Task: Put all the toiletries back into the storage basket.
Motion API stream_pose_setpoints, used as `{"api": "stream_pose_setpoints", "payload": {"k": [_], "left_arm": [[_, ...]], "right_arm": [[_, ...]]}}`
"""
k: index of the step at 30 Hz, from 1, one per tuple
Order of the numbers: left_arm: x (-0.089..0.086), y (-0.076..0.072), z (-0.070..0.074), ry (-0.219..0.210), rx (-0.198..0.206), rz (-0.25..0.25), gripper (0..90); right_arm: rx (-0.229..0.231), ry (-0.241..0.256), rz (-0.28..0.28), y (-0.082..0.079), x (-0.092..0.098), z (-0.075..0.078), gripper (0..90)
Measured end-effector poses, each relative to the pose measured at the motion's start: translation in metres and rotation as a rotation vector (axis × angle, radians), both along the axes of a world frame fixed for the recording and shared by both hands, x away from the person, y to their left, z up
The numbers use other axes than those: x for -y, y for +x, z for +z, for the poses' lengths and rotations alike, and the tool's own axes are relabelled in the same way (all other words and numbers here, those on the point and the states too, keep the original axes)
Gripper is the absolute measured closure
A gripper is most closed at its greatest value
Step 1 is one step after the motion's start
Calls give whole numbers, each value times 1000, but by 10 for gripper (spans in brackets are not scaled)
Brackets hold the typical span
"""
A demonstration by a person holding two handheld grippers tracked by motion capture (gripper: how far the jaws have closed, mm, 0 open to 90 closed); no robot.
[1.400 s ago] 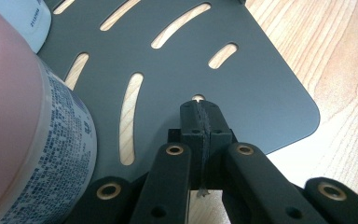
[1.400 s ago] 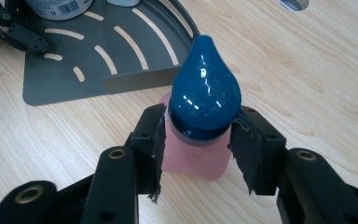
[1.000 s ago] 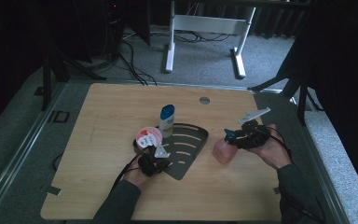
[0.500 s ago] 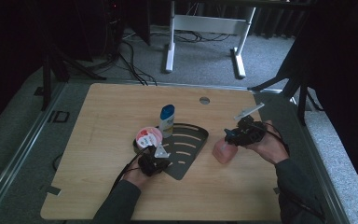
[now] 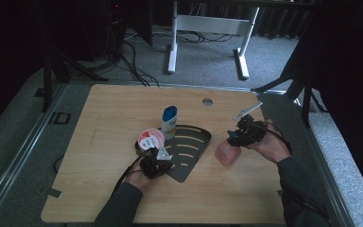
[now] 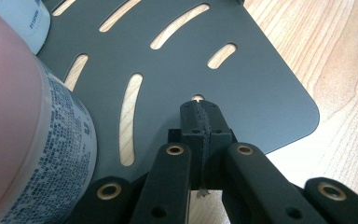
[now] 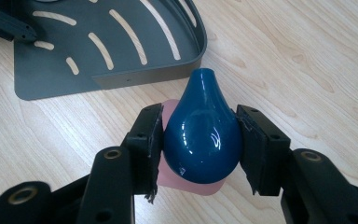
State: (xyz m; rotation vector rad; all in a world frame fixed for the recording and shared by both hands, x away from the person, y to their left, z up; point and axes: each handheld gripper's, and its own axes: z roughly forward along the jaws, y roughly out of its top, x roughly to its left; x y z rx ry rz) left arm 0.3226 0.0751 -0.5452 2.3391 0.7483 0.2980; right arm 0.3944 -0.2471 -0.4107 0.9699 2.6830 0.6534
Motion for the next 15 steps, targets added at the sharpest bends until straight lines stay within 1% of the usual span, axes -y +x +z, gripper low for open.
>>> {"api": "stream_pose_setpoints", "payload": {"k": [5,9,11,15], "left_arm": [[0,0,0,-1,0,0,900],[0,0,0,-3,0,2,900],[0,0,0,-4,0,2,900],[-1,0,0,-4,-1,1,900]], "right_arm": [[-4,-7,2,1,-1,0,523],[4,-20,12,2,-3,-2,473],[-4,-25,12,3,-4,-5,464],[-7,-24,15,3,-4,-5,503]]}}
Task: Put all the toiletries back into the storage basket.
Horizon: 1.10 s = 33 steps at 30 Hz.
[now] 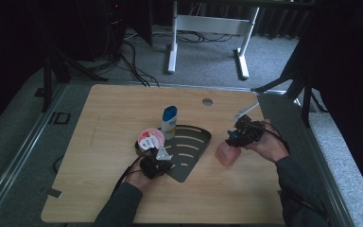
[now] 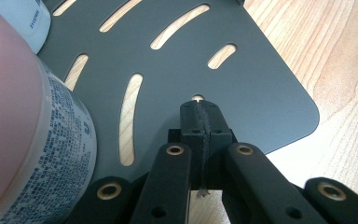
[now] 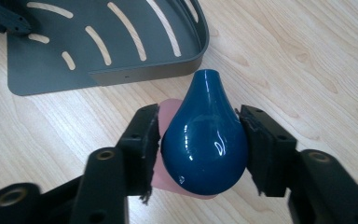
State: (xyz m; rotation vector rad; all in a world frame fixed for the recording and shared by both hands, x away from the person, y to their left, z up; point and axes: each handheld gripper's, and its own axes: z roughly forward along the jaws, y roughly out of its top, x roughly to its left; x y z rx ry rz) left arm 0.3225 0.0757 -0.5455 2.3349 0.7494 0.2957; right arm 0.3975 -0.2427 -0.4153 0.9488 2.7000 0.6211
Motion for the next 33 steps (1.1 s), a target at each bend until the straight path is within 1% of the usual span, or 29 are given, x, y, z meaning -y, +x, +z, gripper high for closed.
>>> {"api": "stream_pose_setpoints", "payload": {"k": [2,8,15,20,22,28,33], "left_arm": [[0,0,0,0,0,0,900],[0,0,0,-1,0,0,900],[0,0,0,-3,-1,-1,900],[0,0,0,-3,-2,-1,900],[0,0,0,-3,-2,-1,900],[0,0,0,-3,-2,-1,900],[0,0,0,-4,-1,-1,900]], "right_arm": [[-1,-3,-1,0,0,2,519],[-5,-26,4,0,-2,4,526],[-31,-36,1,2,-3,8,527],[-38,-56,8,3,-5,9,528],[-38,-64,15,3,-5,9,528],[-40,-69,13,3,-7,8,528],[-40,-82,14,4,-8,9,529]]}}
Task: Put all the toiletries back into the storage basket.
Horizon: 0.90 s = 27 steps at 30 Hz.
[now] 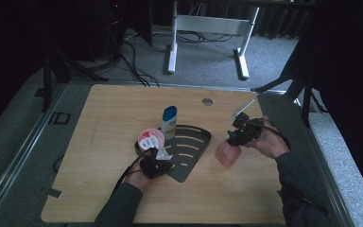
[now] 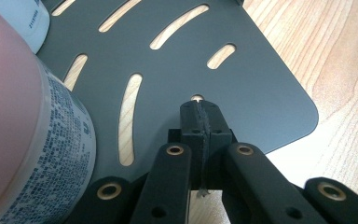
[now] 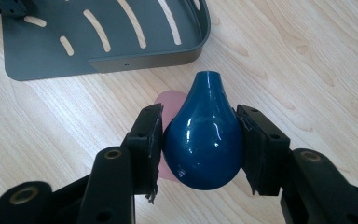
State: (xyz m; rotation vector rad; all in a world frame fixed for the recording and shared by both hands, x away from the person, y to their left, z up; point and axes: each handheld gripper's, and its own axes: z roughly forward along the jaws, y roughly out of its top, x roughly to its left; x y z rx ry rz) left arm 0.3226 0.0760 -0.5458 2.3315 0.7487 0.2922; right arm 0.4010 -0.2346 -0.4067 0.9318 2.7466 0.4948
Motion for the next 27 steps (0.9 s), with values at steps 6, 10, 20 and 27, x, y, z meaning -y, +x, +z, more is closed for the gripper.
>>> {"api": "stream_pose_setpoints", "payload": {"k": [6,10,20,27], "left_arm": [[0,0,0,-1,0,1,900],[0,0,0,-2,-1,2,900],[0,0,0,-4,-1,1,900],[0,0,0,-4,-2,2,900]], "right_arm": [[13,-3,-2,-2,-1,4,535],[-6,17,11,-4,-1,12,580],[-9,16,6,-4,0,12,583],[3,-5,16,-8,-3,13,585]]}}
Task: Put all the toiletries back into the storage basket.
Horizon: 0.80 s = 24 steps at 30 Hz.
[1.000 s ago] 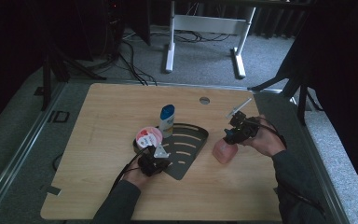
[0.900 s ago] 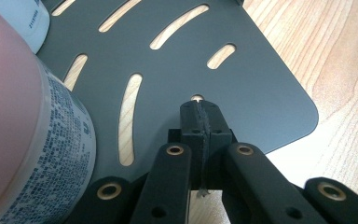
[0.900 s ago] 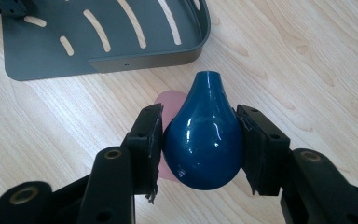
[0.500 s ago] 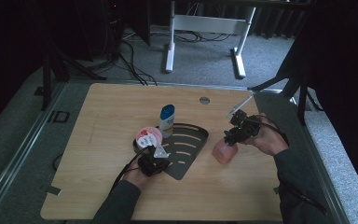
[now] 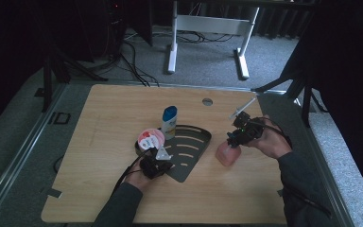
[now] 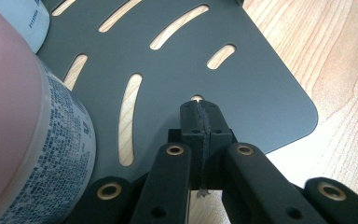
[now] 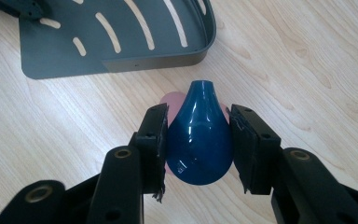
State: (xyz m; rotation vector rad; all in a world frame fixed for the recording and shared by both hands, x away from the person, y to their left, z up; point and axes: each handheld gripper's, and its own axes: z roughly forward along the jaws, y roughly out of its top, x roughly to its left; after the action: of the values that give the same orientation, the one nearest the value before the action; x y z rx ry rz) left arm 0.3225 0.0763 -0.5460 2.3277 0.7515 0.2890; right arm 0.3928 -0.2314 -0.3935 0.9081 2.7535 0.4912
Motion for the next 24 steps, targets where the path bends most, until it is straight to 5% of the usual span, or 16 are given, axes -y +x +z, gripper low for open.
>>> {"api": "stream_pose_setpoints", "payload": {"k": [24], "left_arm": [[0,0,0,-3,-3,-3,900]], "right_arm": [[-20,10,52,-15,-12,0,587]]}}
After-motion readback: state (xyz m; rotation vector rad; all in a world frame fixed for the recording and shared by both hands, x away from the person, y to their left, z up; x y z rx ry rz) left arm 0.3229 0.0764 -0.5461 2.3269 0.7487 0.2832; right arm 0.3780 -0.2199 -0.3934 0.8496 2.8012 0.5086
